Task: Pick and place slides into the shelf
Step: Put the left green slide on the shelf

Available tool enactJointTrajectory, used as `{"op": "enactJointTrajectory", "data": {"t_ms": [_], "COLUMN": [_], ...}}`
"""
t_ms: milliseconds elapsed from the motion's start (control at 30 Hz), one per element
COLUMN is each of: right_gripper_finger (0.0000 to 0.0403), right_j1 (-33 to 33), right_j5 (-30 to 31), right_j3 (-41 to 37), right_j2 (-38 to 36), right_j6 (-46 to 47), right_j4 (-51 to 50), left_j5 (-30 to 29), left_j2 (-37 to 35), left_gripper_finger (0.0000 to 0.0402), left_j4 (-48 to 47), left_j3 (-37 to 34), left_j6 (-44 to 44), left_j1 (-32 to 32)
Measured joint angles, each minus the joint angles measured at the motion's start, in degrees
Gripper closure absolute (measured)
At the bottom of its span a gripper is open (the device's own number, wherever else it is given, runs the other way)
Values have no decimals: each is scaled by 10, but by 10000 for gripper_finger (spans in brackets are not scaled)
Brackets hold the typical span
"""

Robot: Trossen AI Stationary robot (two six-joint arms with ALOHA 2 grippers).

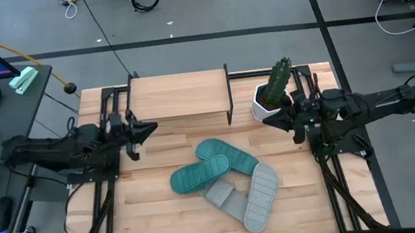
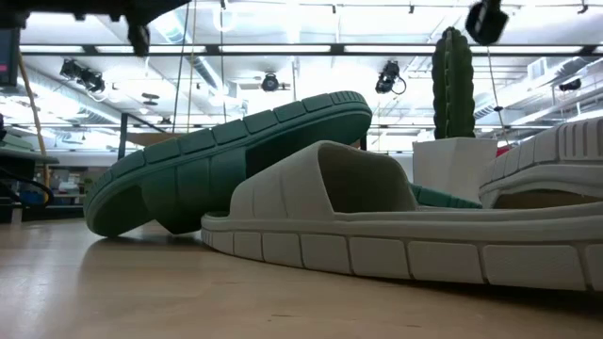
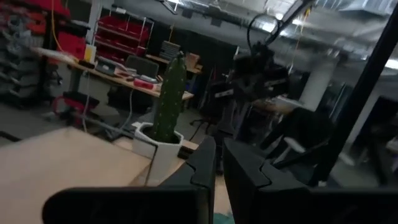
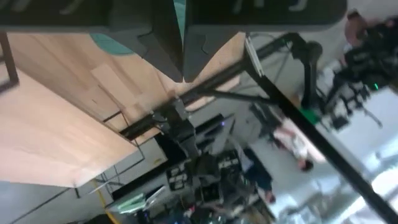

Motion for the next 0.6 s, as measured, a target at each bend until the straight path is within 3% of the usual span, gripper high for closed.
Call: {"op": "enactJointTrajectory", "data": {"t_ms": [367, 600], "right_gripper_finger": [384, 384], "right_j1": [0, 26], "right_j5": [-92, -189], "right_j3": [177, 233], "right_j2": [110, 168], "right_j6": [-96, -134], "right_j4": [-200, -356], "left_j5": [-18, -40], "left_j2": [103, 145], "left_gripper_finger": [360, 332], "left_j4": [-4, -103], "left_j3": [93, 162], "left_j6": [105, 127], "left_j1": [0, -1]}}
